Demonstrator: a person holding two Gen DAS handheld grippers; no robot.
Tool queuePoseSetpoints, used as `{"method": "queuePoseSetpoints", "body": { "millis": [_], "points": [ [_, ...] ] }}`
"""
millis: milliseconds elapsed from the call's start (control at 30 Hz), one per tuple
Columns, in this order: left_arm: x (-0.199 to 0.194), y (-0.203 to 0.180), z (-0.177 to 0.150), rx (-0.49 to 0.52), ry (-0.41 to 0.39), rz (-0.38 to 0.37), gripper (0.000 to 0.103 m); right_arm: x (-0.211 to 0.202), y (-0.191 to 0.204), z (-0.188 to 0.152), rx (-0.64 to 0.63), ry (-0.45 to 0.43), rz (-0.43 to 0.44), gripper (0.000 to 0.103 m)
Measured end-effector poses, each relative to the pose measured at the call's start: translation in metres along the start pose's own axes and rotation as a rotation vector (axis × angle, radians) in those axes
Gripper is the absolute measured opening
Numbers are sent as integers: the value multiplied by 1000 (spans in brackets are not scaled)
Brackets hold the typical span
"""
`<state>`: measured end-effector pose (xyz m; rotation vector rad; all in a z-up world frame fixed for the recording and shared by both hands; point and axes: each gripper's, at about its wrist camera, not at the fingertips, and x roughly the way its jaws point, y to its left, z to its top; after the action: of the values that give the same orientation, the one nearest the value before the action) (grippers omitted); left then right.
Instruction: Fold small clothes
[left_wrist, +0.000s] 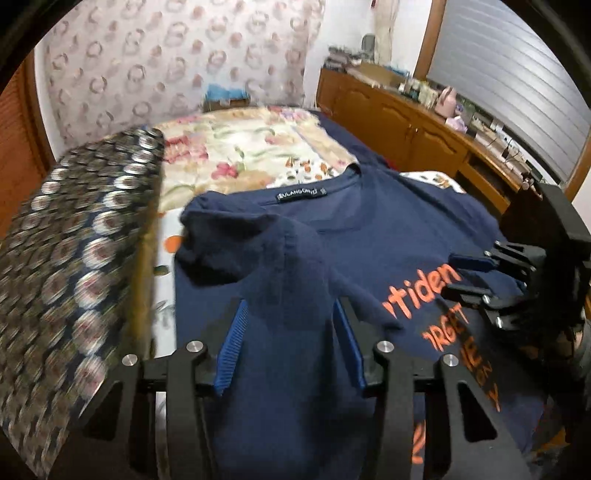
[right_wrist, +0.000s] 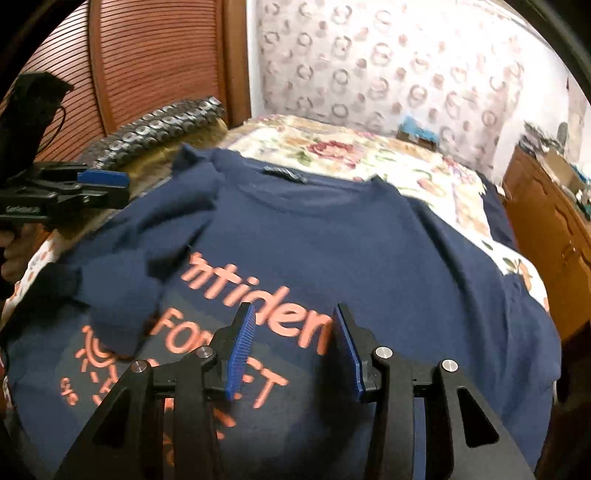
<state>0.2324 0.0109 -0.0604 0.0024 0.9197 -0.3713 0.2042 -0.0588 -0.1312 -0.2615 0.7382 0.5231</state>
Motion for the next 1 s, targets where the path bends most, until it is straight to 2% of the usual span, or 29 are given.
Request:
{"method": "queuePoseSetpoints", "body": {
  "millis": [167,200,233,267,300,367,467,500,567,667,900,967,1000],
  "points": [
    [27,4,8,-12,68,-4,49,12,7,1,-5,13,8,47],
    [30,5,8,-11,76,-3,36,8,2,2,-4,16,8,47],
    [30,8,7,-13,78,-10,19,6,0,0,-5,14,7,47],
    [27,9,7,-18,73,-21,10,5,1,0,-6,13,6,47],
    [19,12,8,-20,56,-23,5,1,-3,-1,-7,12,5,47],
    [-2,15,12,-23,8,-16,5,-4,-11,-4,-7,9,6,47],
    [-57,26,22,-48,-116,-5,5,-8,-18,-8,-1,6,14,47],
    [-70,30,25,-54,-142,14,5,-8,-19,-8,0,6,15,47],
    [-96,45,31,-53,-184,102,5,-11,-19,-9,-2,7,12,47],
    [-102,67,34,-69,-151,212,5,-13,-19,-10,-7,8,6,47],
    [-98,77,17,-53,-108,279,6,-20,-23,-12,-10,11,2,47],
    [-102,70,14,-39,-120,276,15,-22,-24,-13,-7,9,6,47],
    [-100,64,15,-30,-131,282,29,-23,-24,-13,-5,6,7,47]
  ]
}}
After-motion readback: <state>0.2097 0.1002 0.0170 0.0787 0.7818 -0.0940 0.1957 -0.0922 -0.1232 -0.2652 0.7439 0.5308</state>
